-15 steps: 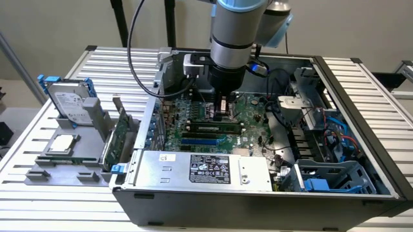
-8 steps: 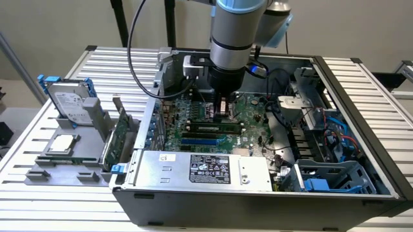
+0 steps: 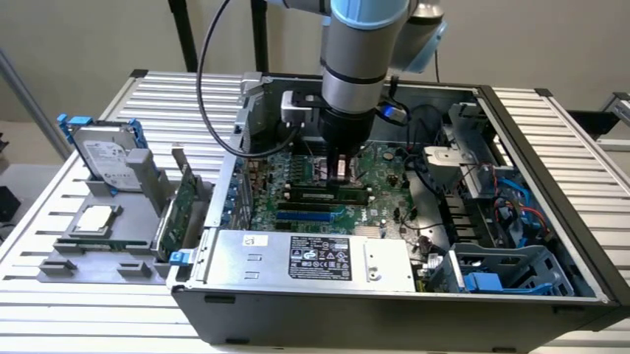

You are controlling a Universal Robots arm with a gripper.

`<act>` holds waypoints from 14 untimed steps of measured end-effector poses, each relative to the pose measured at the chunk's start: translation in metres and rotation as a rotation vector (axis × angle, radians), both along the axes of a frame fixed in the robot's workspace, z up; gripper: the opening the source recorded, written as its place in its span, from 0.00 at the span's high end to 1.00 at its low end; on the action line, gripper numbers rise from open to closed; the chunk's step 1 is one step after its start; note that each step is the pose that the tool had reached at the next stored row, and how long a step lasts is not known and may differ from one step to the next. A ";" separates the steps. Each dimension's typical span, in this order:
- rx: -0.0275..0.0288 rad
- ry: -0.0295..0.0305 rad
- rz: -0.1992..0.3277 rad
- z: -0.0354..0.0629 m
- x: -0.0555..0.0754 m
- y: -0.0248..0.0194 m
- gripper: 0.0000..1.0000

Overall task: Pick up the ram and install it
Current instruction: 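Press down the ram until it locks into place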

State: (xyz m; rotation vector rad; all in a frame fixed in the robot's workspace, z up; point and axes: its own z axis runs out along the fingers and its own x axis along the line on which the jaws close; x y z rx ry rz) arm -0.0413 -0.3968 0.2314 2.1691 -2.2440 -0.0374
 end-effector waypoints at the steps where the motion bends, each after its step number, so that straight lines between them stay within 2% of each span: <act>1: -0.0007 0.0004 0.000 -0.0015 0.000 -0.0001 1.00; 5: -0.0008 0.0009 0.000 -0.0084 0.000 -0.0005 1.00; 7: -0.0017 0.0016 0.000 -0.0085 0.000 -0.0008 1.00; 8: -0.0002 0.0017 0.000 -0.0072 0.000 -0.0012 1.00; 9: 0.0056 0.0008 0.000 -0.0061 0.000 -0.0005 1.00; 11: 0.0116 -0.0007 0.000 -0.0005 0.000 0.0000 1.00; 14: 0.0125 0.0000 0.000 0.0115 0.000 -0.0002 1.00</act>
